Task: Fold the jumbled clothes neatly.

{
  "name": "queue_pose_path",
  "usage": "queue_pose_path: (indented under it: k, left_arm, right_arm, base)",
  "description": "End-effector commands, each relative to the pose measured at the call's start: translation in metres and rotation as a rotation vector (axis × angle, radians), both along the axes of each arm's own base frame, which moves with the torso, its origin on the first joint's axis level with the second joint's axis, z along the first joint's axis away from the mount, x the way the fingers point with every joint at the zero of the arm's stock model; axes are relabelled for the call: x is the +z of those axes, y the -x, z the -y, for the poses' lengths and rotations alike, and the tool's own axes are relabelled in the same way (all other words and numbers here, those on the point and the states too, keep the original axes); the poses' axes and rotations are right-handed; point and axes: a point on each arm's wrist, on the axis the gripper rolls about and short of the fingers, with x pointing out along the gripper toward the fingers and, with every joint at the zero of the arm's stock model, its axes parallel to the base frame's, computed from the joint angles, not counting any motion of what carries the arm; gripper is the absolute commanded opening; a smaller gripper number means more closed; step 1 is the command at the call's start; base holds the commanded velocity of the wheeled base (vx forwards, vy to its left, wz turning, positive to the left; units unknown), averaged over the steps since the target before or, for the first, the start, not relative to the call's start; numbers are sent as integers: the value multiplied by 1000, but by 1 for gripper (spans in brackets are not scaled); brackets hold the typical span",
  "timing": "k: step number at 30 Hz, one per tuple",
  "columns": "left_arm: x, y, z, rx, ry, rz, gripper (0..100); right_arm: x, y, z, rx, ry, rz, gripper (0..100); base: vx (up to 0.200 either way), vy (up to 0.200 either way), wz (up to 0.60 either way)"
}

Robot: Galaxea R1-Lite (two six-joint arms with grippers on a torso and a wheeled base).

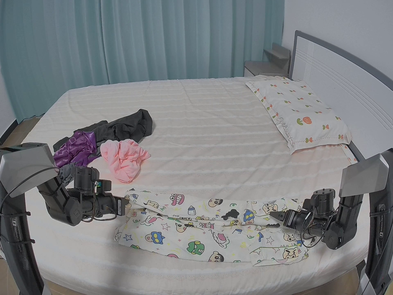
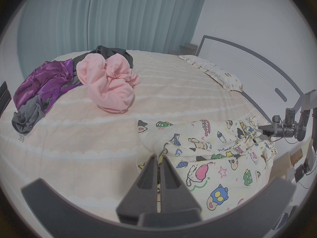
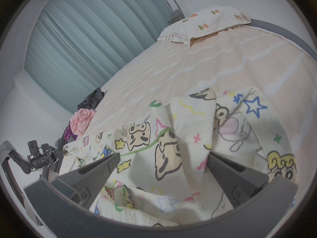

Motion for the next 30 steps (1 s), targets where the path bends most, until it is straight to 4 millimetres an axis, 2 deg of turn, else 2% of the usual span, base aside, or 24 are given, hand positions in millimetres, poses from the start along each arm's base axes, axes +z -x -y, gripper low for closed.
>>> queue_pose_path:
  k: [1,5,14,24,30]
  left_arm:
    - [-1,0,0,0,-2,-1,0]
    - [0,-1,1,-1,-3,4,0]
    - [-1,-3,1,36,-47,39,0]
    - [-11,3,9,16,-91,76,0]
    - [-19,7,11,-2,-106,95,0]
  right_arm:
    - [-5,-3,0,7,9,-14,0]
    - [-6,-4,0,23,33,-30,0]
    - [1,-6,22,-34,41,2,0]
    - [21,7,44,-26,-24,14,0]
    - [20,13,45,-16,-15,-4,0]
  base:
    - [0,0,0]
    - [0,0,0]
    - [0,0,0]
    - [0,0,0]
    - [0,0,0]
